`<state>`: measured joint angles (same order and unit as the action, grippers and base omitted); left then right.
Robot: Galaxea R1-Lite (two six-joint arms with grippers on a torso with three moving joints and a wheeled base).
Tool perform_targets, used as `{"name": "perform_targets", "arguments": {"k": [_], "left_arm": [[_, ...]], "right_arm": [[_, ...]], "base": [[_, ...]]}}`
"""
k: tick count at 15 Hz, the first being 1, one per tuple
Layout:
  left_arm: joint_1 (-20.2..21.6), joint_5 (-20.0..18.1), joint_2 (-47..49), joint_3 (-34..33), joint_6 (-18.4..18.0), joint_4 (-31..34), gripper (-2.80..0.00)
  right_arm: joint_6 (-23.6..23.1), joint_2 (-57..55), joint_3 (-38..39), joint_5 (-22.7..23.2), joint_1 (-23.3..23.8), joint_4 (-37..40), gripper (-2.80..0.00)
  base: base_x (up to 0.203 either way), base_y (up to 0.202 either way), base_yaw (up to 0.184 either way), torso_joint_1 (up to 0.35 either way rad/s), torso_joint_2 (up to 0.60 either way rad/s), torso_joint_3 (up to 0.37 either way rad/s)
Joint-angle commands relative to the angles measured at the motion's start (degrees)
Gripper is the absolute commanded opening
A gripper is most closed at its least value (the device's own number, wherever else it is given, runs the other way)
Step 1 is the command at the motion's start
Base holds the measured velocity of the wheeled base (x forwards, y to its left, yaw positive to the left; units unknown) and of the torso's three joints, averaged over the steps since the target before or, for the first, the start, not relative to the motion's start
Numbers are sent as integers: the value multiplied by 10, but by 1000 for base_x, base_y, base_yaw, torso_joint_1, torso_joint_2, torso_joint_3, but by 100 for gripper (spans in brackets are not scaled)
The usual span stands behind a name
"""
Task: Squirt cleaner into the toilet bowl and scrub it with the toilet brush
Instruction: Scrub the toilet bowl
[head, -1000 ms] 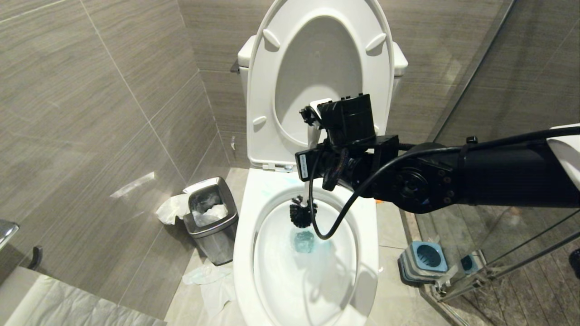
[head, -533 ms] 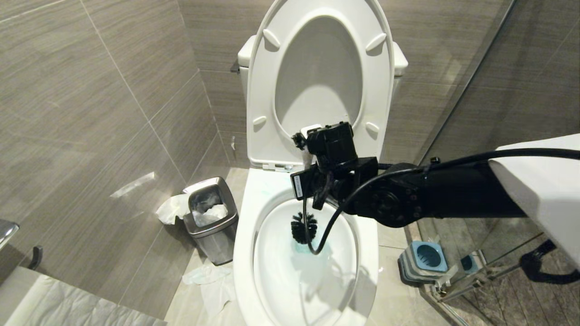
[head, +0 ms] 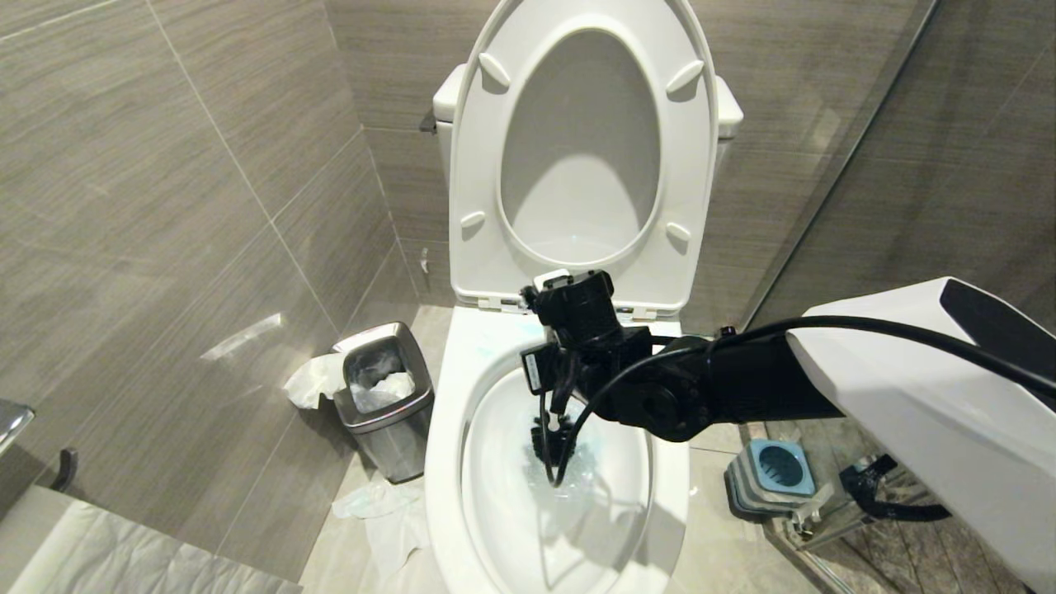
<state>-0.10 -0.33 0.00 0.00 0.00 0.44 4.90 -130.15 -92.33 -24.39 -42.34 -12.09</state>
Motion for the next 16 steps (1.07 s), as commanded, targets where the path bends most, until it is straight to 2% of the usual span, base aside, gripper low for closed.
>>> {"name": "perform_targets", "arguments": {"k": [1, 5, 10, 16], "left_arm": [[0, 0, 0, -1, 0, 0, -280], [0, 0, 0, -1, 0, 0, -280], [0, 0, 0, -1, 0, 0, -280], [0, 0, 0, -1, 0, 0, -280]], "right_arm": [[0, 35, 3, -2, -1, 0, -280], [9, 127, 57, -2, -15, -1, -280], [30, 257, 178, -14, -58, -1, -280], [29, 263, 199, -12, -66, -2, -280]], "base": [[0, 0, 0, 0, 0, 0], [0, 0, 0, 0, 0, 0], [0, 0, 0, 0, 0, 0], [0, 0, 0, 0, 0, 0]]}}
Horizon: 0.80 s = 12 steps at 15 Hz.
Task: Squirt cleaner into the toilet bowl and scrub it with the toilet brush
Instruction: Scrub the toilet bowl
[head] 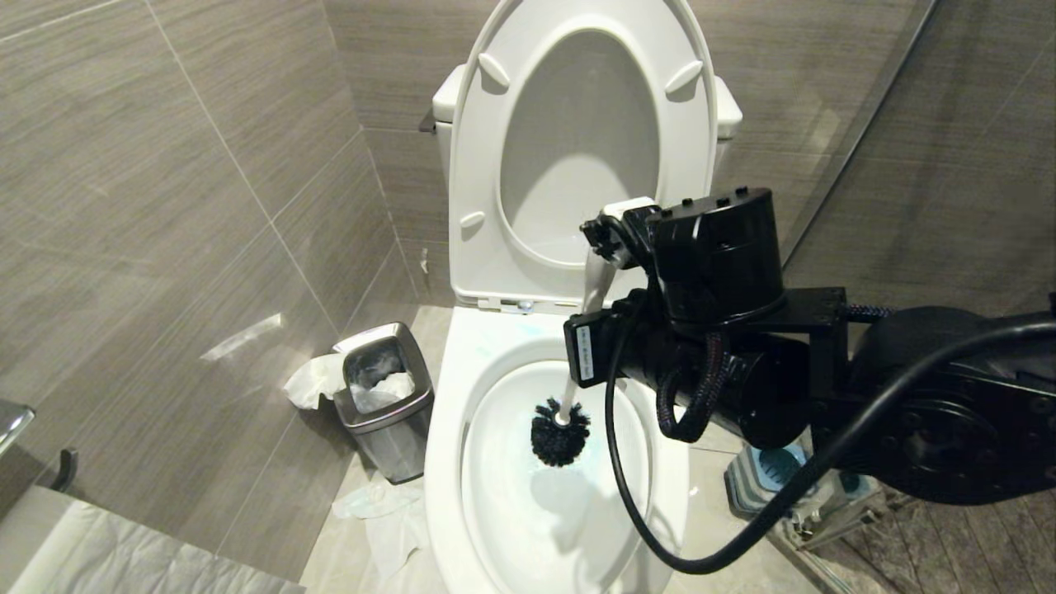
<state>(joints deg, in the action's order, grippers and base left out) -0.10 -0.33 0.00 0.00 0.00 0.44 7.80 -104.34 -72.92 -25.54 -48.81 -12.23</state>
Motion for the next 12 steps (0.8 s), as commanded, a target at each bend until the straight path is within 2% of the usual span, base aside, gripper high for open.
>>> {"name": "perform_targets", "arguments": {"k": [1, 8, 12], "left_arm": [[0, 0, 0, -1, 0, 0, -280], [0, 0, 0, -1, 0, 0, -280], [0, 0, 0, -1, 0, 0, -280]], "right_arm": [[-1, 2, 5, 0, -5, -1, -280], [-5, -57, -38, 4, -11, -1, -280], [-4, -117, -71, 29, -10, -1, -280]], "base": [[0, 0, 0, 0, 0, 0], [0, 0, 0, 0, 0, 0], [0, 0, 0, 0, 0, 0]]}}
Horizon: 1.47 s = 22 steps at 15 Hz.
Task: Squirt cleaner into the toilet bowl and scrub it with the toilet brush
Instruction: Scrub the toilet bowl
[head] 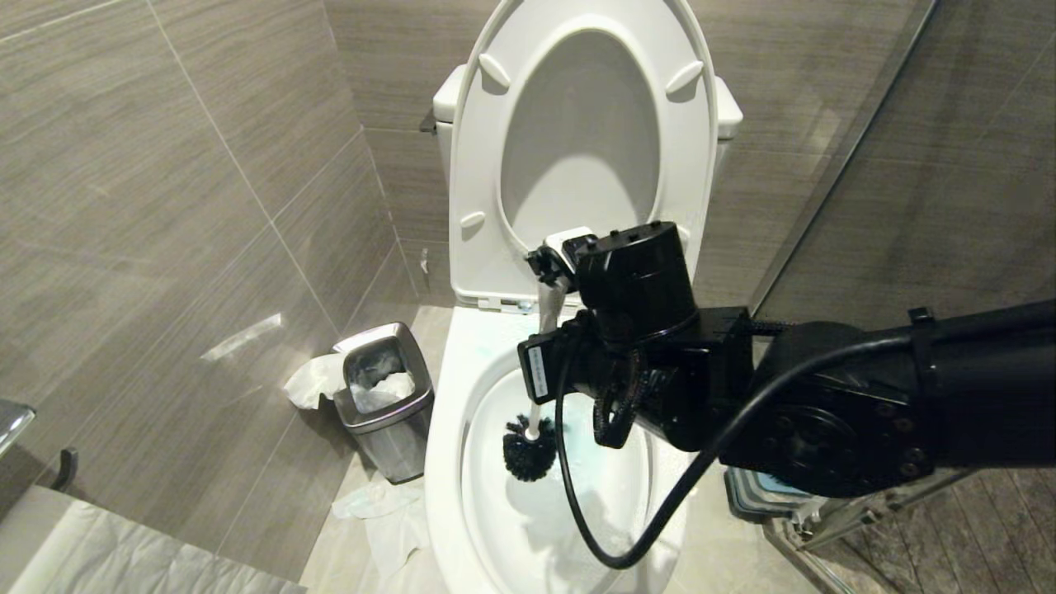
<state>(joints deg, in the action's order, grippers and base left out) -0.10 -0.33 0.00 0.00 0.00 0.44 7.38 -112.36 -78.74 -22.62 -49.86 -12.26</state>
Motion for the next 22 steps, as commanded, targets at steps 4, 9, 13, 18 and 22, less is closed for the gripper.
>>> {"name": "perform_targets", "arguments": {"k": [4, 9, 13, 18, 22], "left_arm": [[0, 0, 0, -1, 0, 0, -280], [0, 0, 0, -1, 0, 0, -280], [0, 0, 0, -1, 0, 0, -280], [0, 0, 0, -1, 0, 0, -280], [0, 0, 0, -1, 0, 0, -280]], "right_arm": [[-2, -98, -95, 0, 12, 0, -280], [-26, -136, -158, 1, 47, 4, -280], [-30, -136, -165, 0, 68, 5, -280], [-39, -99, -139, 1, 95, 13, -280], [-41, -36, -47, 8, 101, 17, -280]], "base": [[0, 0, 0, 0, 0, 0], [0, 0, 0, 0, 0, 0], [0, 0, 0, 0, 0, 0], [0, 0, 0, 0, 0, 0], [0, 0, 0, 0, 0, 0]]}}
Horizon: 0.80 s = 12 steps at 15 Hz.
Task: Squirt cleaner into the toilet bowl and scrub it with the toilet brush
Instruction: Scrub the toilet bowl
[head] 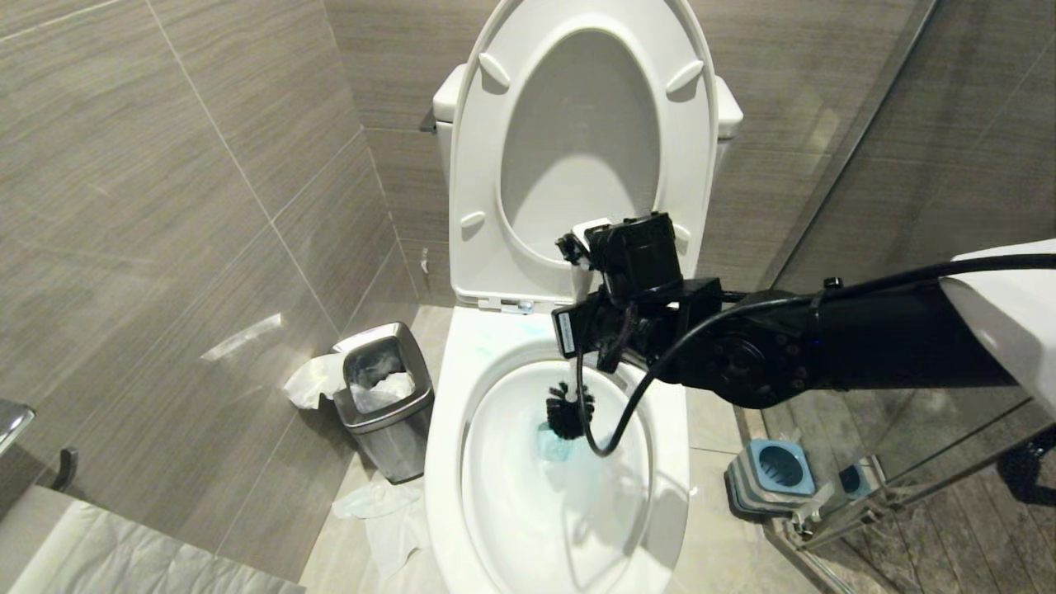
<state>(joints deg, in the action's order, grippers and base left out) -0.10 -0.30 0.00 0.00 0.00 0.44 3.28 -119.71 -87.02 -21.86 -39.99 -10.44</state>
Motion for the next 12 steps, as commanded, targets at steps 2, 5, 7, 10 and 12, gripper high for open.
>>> {"name": "perform_targets", "arguments": {"k": [2, 5, 7, 10, 12], "left_arm": [[0, 0, 0, -1, 0, 0, -280], [0, 0, 0, -1, 0, 0, -280], [0, 0, 0, -1, 0, 0, -280], [0, 0, 0, -1, 0, 0, -280], [0, 0, 0, -1, 0, 0, -280]], "right_arm": [[0, 75, 94, 8, 3, -4, -280], [0, 124, 173, 18, -14, -18, -280], [2, 139, 202, 19, -46, -31, -280], [5, 141, 226, 18, -85, -53, -280], [8, 138, 231, 18, -114, -57, -280]], "base": [[0, 0, 0, 0, 0, 0], [0, 0, 0, 0, 0, 0], [0, 0, 0, 0, 0, 0], [0, 0, 0, 0, 0, 0], [0, 0, 0, 0, 0, 0]]}}
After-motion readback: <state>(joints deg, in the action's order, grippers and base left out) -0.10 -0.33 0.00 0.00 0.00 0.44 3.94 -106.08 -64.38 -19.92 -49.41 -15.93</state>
